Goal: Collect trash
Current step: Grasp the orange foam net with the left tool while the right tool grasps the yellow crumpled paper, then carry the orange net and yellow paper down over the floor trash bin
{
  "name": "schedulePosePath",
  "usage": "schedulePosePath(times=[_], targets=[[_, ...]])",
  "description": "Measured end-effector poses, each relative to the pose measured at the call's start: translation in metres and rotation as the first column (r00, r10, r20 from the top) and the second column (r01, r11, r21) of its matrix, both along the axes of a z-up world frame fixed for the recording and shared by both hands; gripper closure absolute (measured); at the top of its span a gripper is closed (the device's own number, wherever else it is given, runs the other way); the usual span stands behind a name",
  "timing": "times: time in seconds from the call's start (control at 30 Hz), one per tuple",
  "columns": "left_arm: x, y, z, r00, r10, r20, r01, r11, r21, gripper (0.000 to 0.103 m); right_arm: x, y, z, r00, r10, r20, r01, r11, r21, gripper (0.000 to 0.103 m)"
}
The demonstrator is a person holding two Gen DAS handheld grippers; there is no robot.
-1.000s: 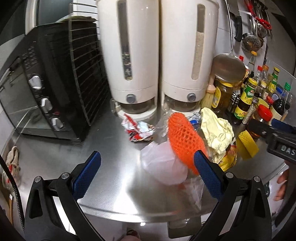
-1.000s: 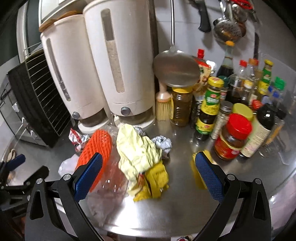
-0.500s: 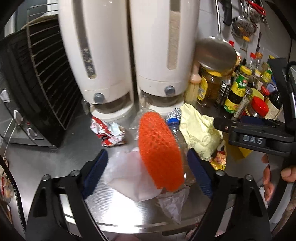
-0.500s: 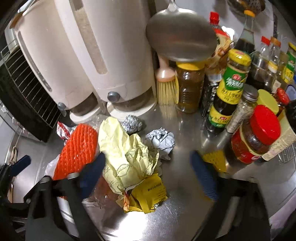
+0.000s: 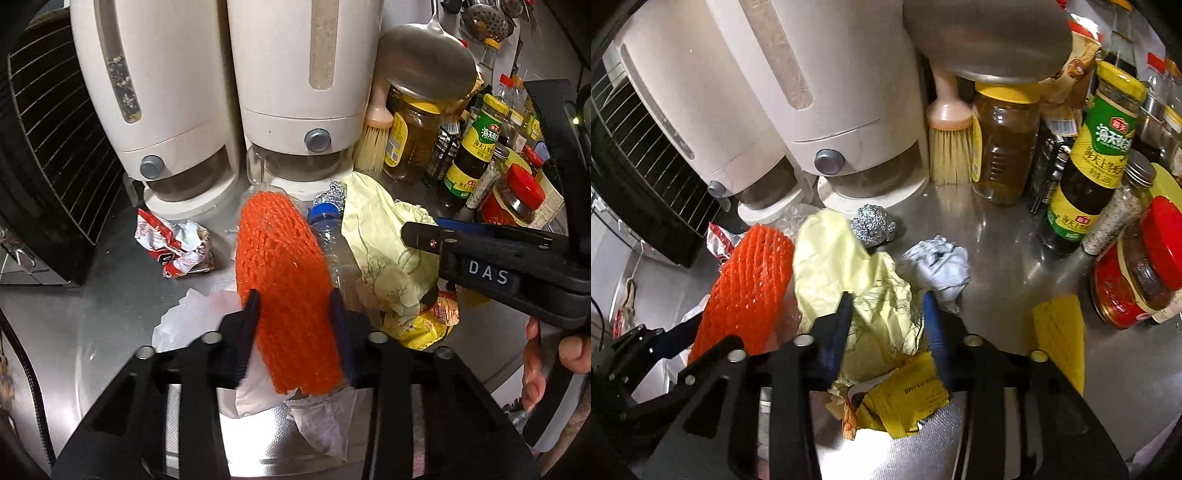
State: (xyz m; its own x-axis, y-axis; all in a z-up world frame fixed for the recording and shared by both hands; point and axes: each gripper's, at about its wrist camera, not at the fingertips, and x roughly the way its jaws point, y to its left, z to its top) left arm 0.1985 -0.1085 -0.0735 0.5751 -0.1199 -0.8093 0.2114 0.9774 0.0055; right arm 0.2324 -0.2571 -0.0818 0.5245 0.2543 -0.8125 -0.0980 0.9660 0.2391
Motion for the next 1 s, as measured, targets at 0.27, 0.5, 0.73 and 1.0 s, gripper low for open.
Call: schedulePosePath(times=[0.27,0.5,0.73,1.0], targets=[[0.001,0.003,0.014,0.999,0.0,0.042,0.0,1.0,-0.012,0.092,-0.005,0.001,0.02,0.997,-0.002,0.081,0.004,1.0,-0.023,0.082],[-0.023,0.006,0.057,0.991,0.021,0.135,-0.019,1.0,-0.016,0.093,-0.024,-0.007,0.058,0.986,-0.026,0.163,0.026,1.0,0.0,0.082],[-0.082,0.011,0.101,0.976,0.03,0.214,-0.025,0.999,-0.025,0.093,-0.086,-0.009,0.109,0.968,-0.025,0.249,0.03,0.999,-0.014,0.082],[-0.173,0.023,0.115,0.965,0.021,0.263,-0.014,0.999,-0.03,0.093,-0.186,-0.01,0.136,0.94,-0.033,0.339,0.053,0.997,-0.051,0.082]])
